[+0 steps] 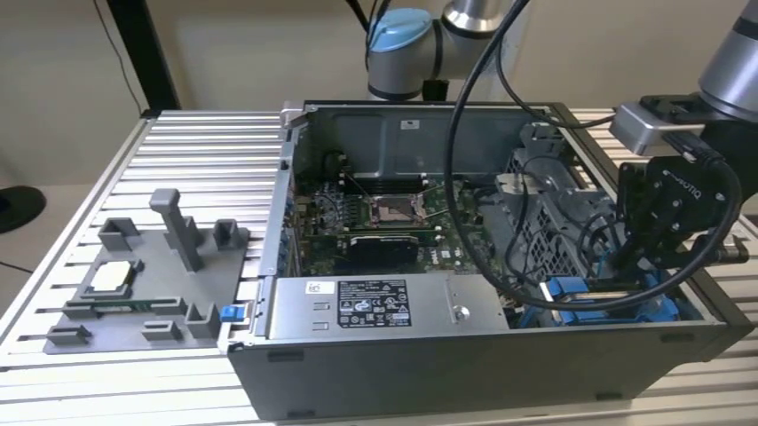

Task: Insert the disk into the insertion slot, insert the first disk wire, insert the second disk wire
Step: 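Insert the first disk wire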

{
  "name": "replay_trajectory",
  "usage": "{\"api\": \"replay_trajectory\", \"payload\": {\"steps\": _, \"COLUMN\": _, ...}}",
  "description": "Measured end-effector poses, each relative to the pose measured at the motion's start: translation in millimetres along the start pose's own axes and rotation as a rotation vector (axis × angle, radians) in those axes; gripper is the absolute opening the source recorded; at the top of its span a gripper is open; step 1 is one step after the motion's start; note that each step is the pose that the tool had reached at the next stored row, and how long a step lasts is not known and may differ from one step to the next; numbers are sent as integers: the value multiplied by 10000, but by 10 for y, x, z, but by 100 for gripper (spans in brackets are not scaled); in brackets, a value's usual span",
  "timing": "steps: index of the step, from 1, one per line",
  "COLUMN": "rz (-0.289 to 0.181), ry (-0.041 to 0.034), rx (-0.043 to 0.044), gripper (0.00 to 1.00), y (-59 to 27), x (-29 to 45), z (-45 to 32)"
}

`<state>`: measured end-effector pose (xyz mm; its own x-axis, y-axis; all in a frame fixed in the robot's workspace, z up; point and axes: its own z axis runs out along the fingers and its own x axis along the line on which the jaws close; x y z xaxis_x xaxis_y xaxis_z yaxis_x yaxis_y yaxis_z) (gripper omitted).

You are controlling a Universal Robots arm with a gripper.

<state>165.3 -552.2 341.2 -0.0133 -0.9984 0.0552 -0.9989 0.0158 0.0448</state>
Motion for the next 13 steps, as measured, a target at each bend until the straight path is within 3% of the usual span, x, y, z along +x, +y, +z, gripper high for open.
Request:
{"api": "replay_trajectory", "payload": {"steps": 6, "rz": 1, "ry": -3, "rx": 31, "gripper": 0, "y": 1, "x": -2, "z": 24}}
{"api": "replay_trajectory", "payload": {"steps": 13, "rz": 2, "ry": 2, "rx": 57, "gripper": 0, "y": -1, "x": -9, "z": 122}}
